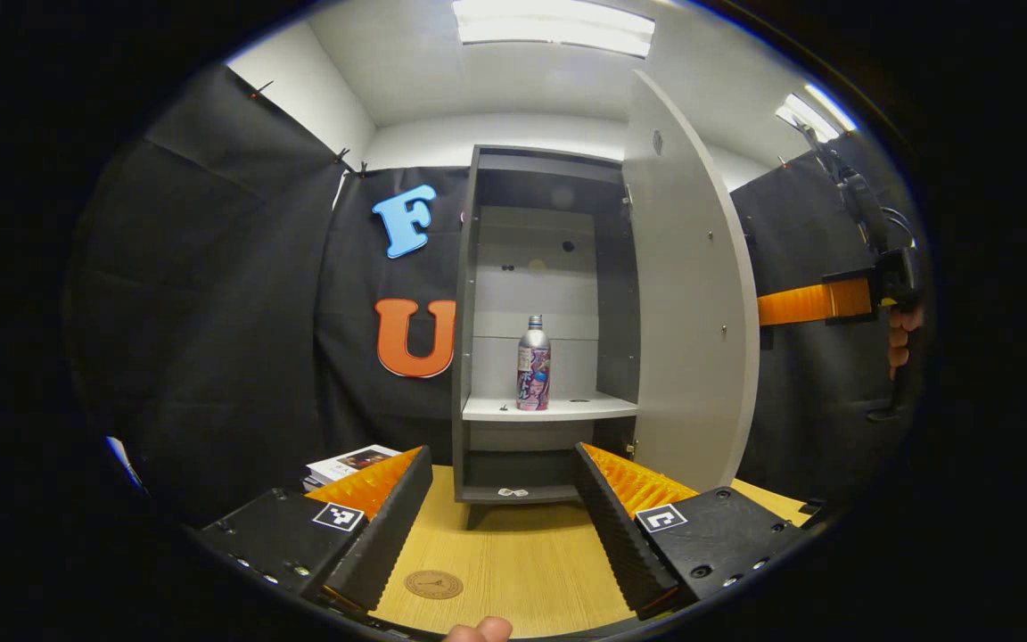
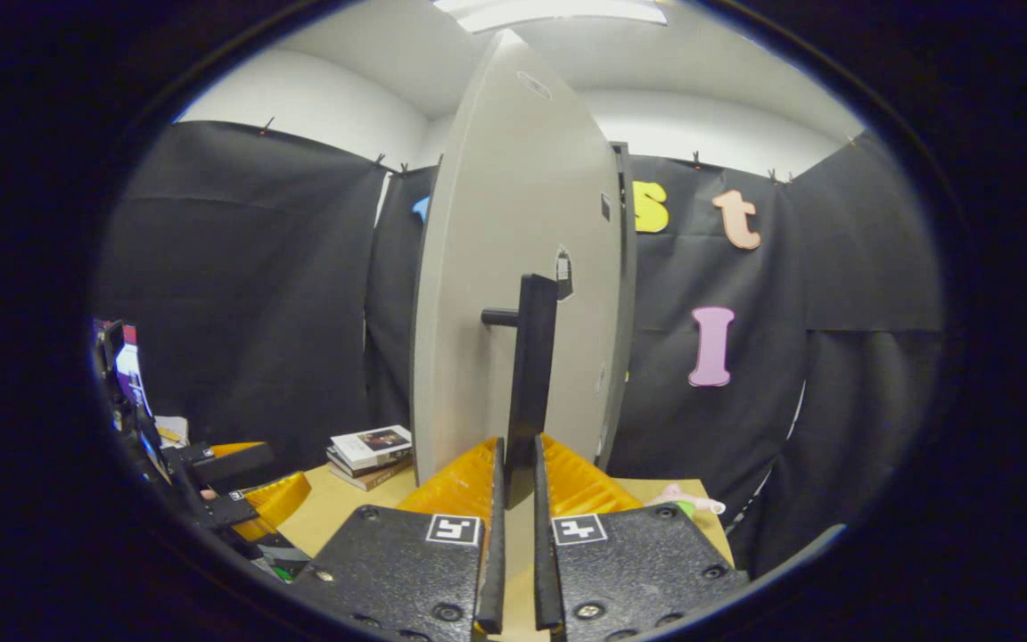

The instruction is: Open the cabinet door with the right hand, grasp the bottle in the cabinet with the left hand and place it on the coaster, then close the cabinet door with the right hand.

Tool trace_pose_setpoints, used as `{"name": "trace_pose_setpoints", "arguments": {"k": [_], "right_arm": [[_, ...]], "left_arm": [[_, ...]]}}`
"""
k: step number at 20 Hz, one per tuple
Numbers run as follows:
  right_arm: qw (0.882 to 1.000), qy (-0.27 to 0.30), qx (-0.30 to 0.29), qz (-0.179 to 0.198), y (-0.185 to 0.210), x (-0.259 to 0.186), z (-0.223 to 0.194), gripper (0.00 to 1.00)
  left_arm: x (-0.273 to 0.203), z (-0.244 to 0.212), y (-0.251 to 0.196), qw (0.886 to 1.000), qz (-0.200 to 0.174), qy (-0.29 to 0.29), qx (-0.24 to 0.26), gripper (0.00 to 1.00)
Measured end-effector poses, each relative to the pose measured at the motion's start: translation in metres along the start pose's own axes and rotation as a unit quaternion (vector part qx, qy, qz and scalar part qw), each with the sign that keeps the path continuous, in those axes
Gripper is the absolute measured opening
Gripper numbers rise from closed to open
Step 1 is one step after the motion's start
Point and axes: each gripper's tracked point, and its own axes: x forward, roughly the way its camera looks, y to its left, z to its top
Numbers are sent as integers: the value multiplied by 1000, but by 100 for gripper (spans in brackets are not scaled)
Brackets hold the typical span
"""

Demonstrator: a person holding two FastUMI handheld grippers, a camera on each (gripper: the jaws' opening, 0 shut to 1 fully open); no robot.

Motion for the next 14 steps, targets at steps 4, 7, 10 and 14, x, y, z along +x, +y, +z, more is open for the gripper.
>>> {"name": "trace_pose_setpoints", "arguments": {"k": [4, 7, 10, 14], "right_arm": [[999, -7, 12, -36, -39, -14, 4, 12], [998, -11, 11, -67, -63, -10, 2, 12], [995, -12, 14, -97, -93, -13, 3, 10], [995, -17, 40, -85, -105, -10, 4, 8]], "left_arm": [[-3, 0, -11, 1000, -10, 0, 6, 95], [-4, -2, -15, 1000, -11, 4, 5, 95], [-7, 0, -16, 1000, -7, 2, 5, 95], [-7, 1, -15, 1000, 2, -1, 6, 95]]}}
